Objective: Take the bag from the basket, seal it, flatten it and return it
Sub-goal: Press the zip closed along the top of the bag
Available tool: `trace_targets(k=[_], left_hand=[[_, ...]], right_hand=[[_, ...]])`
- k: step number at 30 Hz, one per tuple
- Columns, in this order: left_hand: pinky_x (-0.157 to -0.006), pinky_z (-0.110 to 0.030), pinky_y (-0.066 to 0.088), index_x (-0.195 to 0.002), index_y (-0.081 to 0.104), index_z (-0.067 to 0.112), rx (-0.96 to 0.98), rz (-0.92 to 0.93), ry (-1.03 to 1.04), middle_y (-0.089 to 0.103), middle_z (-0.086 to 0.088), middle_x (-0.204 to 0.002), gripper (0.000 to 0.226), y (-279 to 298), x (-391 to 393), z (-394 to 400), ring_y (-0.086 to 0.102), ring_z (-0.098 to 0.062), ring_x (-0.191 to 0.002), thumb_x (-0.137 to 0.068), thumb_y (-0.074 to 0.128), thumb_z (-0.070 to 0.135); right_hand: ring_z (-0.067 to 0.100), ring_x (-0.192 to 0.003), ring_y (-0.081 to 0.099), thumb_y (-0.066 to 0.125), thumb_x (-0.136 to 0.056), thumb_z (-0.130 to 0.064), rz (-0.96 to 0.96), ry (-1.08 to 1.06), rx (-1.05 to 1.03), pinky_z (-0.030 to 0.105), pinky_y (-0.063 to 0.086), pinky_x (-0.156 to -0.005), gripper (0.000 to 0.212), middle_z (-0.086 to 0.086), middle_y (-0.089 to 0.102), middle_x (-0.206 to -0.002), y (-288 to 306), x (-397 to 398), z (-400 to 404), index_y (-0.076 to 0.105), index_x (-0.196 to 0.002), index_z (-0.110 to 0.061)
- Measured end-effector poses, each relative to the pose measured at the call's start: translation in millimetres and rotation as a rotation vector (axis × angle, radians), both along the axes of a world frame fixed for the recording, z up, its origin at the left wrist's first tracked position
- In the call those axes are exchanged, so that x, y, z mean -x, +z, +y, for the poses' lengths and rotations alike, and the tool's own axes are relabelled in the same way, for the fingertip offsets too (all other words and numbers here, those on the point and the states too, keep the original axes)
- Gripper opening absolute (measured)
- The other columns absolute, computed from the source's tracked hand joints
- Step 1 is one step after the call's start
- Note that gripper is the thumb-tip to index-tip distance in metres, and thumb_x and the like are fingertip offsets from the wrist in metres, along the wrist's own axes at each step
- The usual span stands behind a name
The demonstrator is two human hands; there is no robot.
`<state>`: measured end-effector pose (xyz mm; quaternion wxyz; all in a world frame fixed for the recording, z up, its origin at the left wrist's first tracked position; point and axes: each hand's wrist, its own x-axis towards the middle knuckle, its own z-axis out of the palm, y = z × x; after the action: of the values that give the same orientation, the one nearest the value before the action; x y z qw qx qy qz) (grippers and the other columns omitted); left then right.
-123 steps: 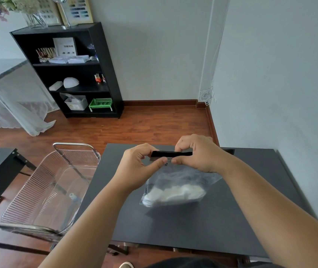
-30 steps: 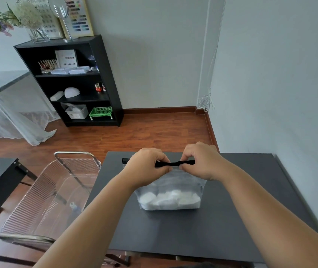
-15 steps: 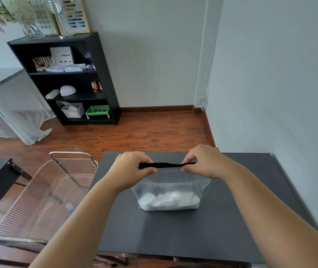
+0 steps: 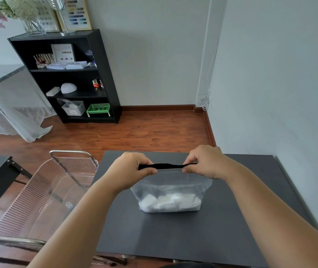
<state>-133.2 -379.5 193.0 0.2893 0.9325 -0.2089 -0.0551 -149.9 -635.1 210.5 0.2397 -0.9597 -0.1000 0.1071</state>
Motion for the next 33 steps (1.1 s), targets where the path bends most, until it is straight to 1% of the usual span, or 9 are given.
trace_targets(k=[8, 13, 16, 19, 21, 22, 26, 30, 33], left_hand=[[-0.065, -0.035, 0.051, -0.079, 0.074, 0.034, 0.011, -0.059, -0.018, 0.063, 0.012, -0.073, 0.005, 2.3, -4.7, -5.7, 0.058, -0.004, -0.07, -0.081, 0.075, 0.037], [-0.07, -0.03, 0.047, -0.08, 0.074, 0.028, 0.022, -0.194, -0.066, 0.065, 0.014, -0.075, 0.005, 0.7, -1.6, -6.3, 0.057, -0.003, -0.076, -0.083, 0.075, 0.032], [-0.074, -0.036, 0.049, -0.08, 0.075, 0.024, 0.04, -0.254, -0.092, 0.067, 0.014, -0.076, 0.005, -0.3, -4.1, -10.3, 0.059, -0.006, -0.076, -0.083, 0.076, 0.028], [-0.076, -0.04, 0.049, -0.082, 0.075, 0.024, 0.034, -0.251, -0.097, 0.066, 0.014, -0.076, 0.006, -1.3, -4.1, -11.9, 0.06, -0.006, -0.076, -0.084, 0.074, 0.029], [-0.074, -0.038, 0.048, -0.082, 0.074, 0.026, 0.026, -0.25, -0.099, 0.064, 0.014, -0.075, 0.006, -2.0, -4.2, -13.4, 0.058, -0.004, -0.073, -0.084, 0.073, 0.032], [-0.073, -0.037, 0.047, -0.082, 0.074, 0.027, 0.027, -0.25, -0.103, 0.064, 0.014, -0.074, 0.006, -1.8, -4.0, -14.8, 0.057, -0.002, -0.072, -0.084, 0.073, 0.033], [-0.071, -0.031, 0.04, -0.08, 0.073, 0.029, 0.022, -0.248, -0.109, 0.061, 0.016, -0.071, 0.006, -0.8, -4.4, -20.5, 0.054, -0.001, -0.069, -0.082, 0.072, 0.035], [-0.077, -0.03, 0.038, -0.08, 0.072, 0.036, 0.001, -0.242, -0.095, 0.061, 0.021, -0.074, 0.007, 0.6, -4.1, -22.0, 0.055, 0.001, -0.074, -0.081, 0.069, 0.043], [-0.08, -0.031, 0.037, -0.083, 0.073, 0.037, -0.034, -0.264, -0.101, 0.059, 0.023, -0.074, 0.008, 0.5, -3.9, -25.7, 0.055, -0.001, -0.077, -0.081, 0.071, 0.044]], right_hand=[[-0.001, -0.088, 0.053, 0.069, -0.085, -0.045, -0.052, -0.007, -0.008, 0.034, 0.024, -0.088, 0.008, -0.02, 0.069, -0.085, -4.5, -3.8, -3.0, 0.073, -0.08, -0.04], [-0.004, -0.091, 0.047, 0.07, -0.084, -0.043, -0.105, 0.017, -0.036, 0.036, 0.025, -0.094, 0.01, -0.022, 0.067, -0.085, -7.5, -2.5, -4.3, 0.07, -0.075, -0.042], [0.0, -0.099, 0.045, 0.07, -0.084, -0.042, -0.129, 0.014, -0.037, 0.038, 0.025, -0.095, 0.011, -0.022, 0.067, -0.085, -7.6, -8.0, -7.5, 0.069, -0.073, -0.042], [0.001, -0.103, 0.041, 0.069, -0.08, -0.052, -0.111, 0.001, 0.013, 0.036, 0.023, -0.089, 0.009, -0.024, 0.067, -0.084, -6.3, -8.9, -7.2, 0.071, -0.078, -0.043], [0.0, -0.102, 0.038, 0.068, -0.075, -0.062, -0.113, 0.01, 0.038, 0.035, 0.021, -0.084, 0.018, -0.026, 0.067, -0.085, -4.7, -9.3, -3.9, 0.072, -0.085, -0.048], [0.0, -0.1, 0.037, 0.068, -0.074, -0.063, -0.132, 0.021, 0.054, 0.035, 0.02, -0.081, 0.02, -0.025, 0.067, -0.086, -4.1, -10.2, -1.0, 0.072, -0.088, -0.049], [0.004, -0.098, 0.039, 0.067, -0.083, -0.052, -0.222, 0.056, 0.102, 0.035, 0.02, -0.08, 0.01, -0.02, 0.067, -0.085, -4.7, -14.0, 10.5, 0.07, -0.083, -0.042], [0.004, -0.1, 0.039, 0.068, -0.083, -0.046, -0.215, 0.062, 0.059, 0.034, 0.02, -0.084, 0.013, -0.016, 0.065, -0.086, -9.6, -13.0, 9.2, 0.061, -0.074, -0.042], [0.004, -0.103, 0.04, 0.068, -0.083, -0.045, -0.215, 0.069, 0.05, 0.036, 0.021, -0.088, 0.012, -0.016, 0.065, -0.087, -10.8, -12.2, 8.0, 0.061, -0.074, -0.043]])
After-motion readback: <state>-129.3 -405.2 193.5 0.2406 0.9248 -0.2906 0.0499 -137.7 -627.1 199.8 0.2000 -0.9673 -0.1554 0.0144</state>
